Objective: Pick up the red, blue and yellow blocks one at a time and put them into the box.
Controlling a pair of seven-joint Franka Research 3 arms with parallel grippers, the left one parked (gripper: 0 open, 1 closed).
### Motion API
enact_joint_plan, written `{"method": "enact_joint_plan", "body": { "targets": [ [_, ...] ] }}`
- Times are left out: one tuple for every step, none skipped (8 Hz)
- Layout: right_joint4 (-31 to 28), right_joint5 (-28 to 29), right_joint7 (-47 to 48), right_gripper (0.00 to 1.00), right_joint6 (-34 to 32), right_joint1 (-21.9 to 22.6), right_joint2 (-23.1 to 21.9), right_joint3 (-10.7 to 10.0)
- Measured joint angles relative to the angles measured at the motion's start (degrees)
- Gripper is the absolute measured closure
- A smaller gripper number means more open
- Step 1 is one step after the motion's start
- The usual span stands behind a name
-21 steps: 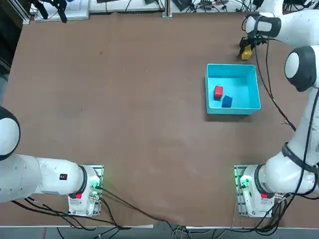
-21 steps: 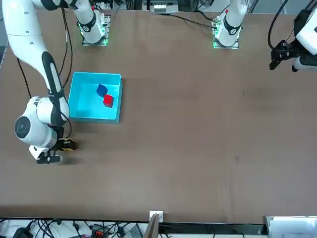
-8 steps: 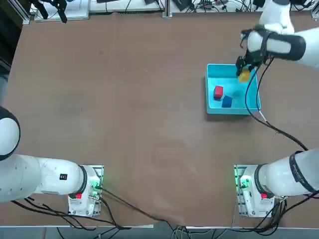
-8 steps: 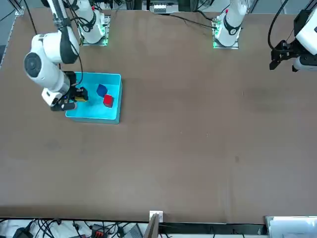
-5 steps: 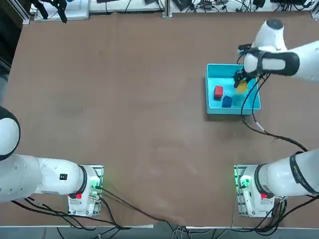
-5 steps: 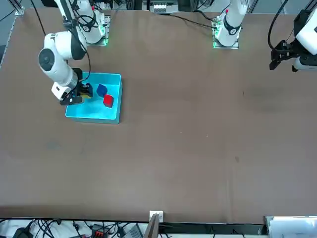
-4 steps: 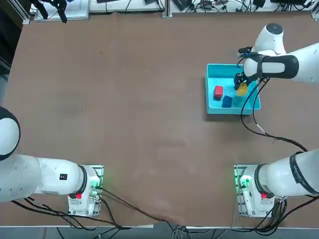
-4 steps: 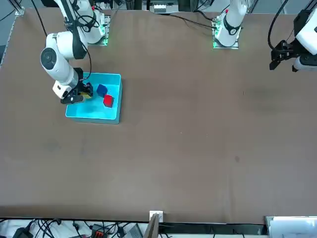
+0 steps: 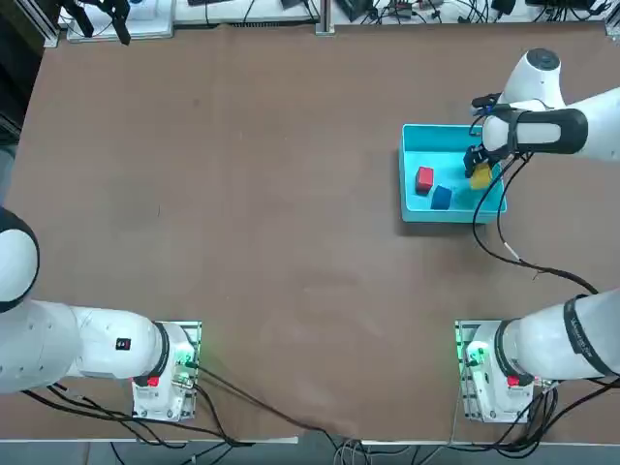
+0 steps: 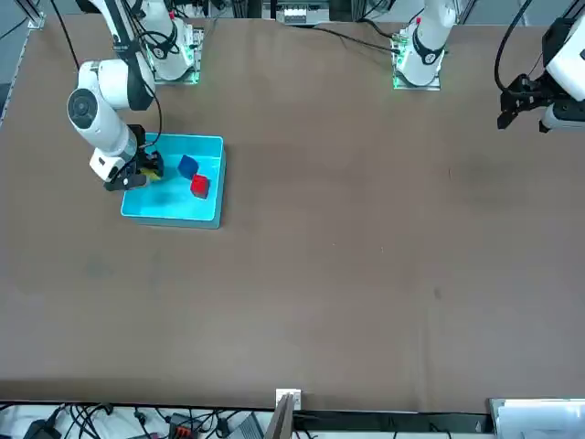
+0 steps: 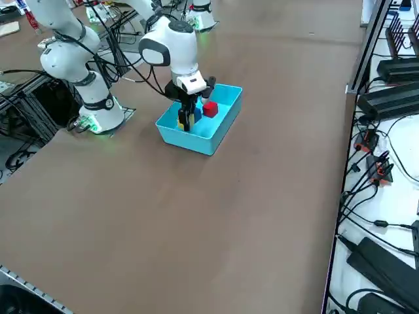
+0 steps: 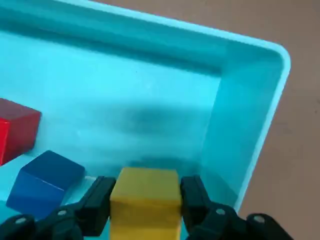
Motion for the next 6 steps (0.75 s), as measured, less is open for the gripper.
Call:
{"method": "enact_joint_plan", "body": {
  "targets": [
    [0.03,0.00,0.00,0.16,0.08,0.01,0.00,0.02],
    [0.23,0.00,0.00,0.01,0.29,0.01,-0.05,0.05],
    [1.02,0.00,0.00,0.00,0.41,0.02,-0.23,0.10],
    [2.68,0.00,0.00,0.00,-0.27,0.02,-0.75,0.10],
    [5.74,0.00,0.00,0.00,-3.58,0.02,-1.56,0.10],
    [10.50,0.01,0.01,0.00,-10.22,0.01,-2.48,0.09]
  ]
}}
